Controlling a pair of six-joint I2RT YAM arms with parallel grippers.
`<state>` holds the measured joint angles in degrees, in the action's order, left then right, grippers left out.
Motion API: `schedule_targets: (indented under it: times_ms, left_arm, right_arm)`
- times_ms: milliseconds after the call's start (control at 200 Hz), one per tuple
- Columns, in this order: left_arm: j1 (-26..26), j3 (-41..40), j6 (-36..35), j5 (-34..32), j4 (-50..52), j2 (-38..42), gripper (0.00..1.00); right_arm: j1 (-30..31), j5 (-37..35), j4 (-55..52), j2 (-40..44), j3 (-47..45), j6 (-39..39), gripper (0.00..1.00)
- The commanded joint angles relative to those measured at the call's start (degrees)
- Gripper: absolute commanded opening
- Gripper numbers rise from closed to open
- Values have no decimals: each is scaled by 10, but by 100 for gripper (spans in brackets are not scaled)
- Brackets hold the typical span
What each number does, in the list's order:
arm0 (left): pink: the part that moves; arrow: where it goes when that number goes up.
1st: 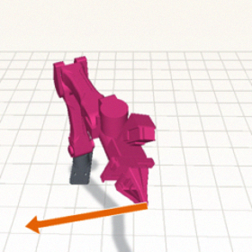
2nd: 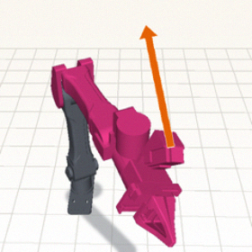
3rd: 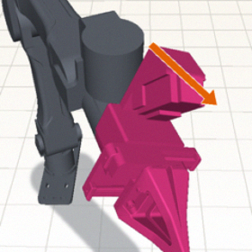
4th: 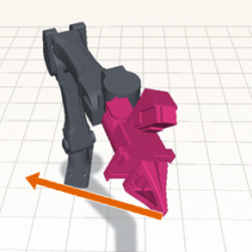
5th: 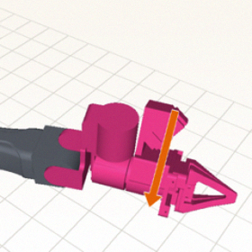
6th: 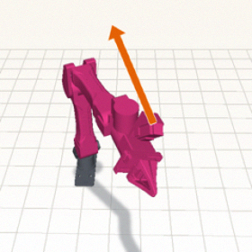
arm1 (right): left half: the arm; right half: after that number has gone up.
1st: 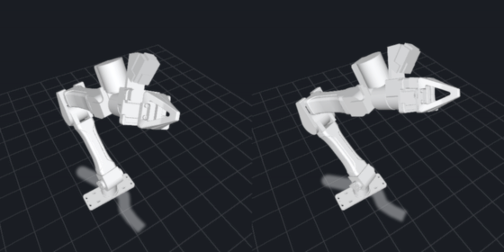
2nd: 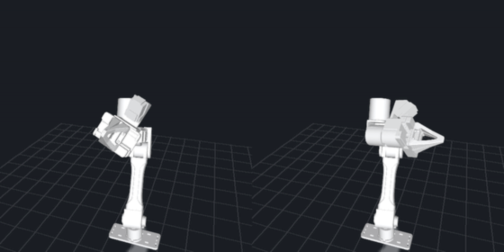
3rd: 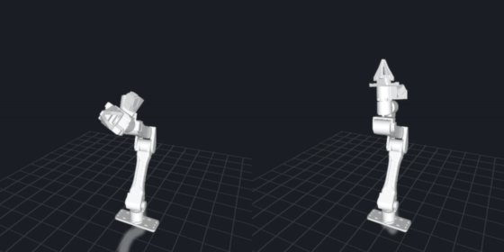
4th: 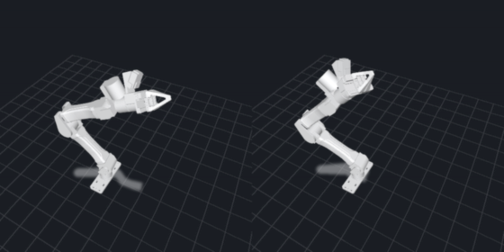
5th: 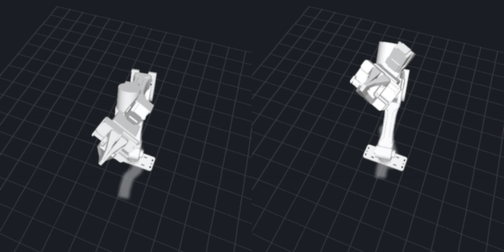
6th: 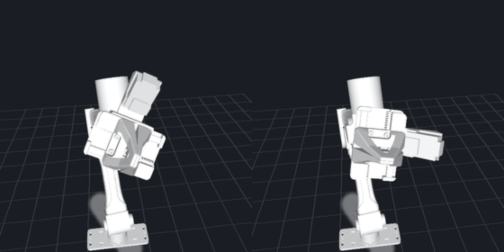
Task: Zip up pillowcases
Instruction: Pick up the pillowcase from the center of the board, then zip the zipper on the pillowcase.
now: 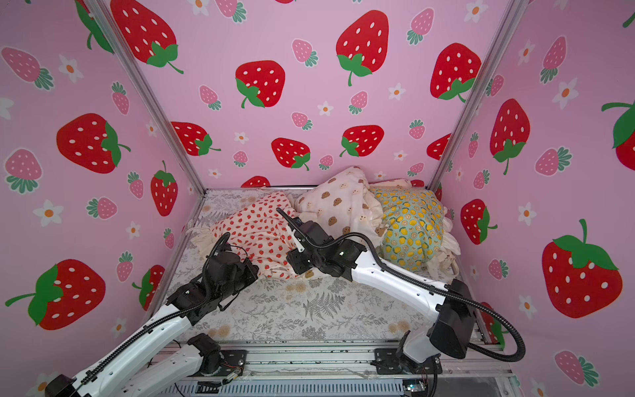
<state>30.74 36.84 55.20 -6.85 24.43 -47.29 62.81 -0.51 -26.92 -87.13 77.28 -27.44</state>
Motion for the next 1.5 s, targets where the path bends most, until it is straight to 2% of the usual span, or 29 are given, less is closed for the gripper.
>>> schedule_targets:
  times_ms: [0,150,530,1171,1496]
  left_arm:
    - [-3,6,7,15,-3,15,0]
    - [-2,-1,14,19,-17,26,0]
    - [-2,-7,17,17,-21,25,0]
    - [-3,-15,25,19,-31,28,0]
    - [-3,-17,25,16,-29,31,0]
  right_arm:
    - [13,25,31,-27,-6,-30,45]
    - [14,63,67,-59,-9,-55,41]
    - [22,94,79,-115,9,-67,39]
    - [23,94,64,-172,57,-77,35]
    - [24,100,66,-179,47,-81,32]
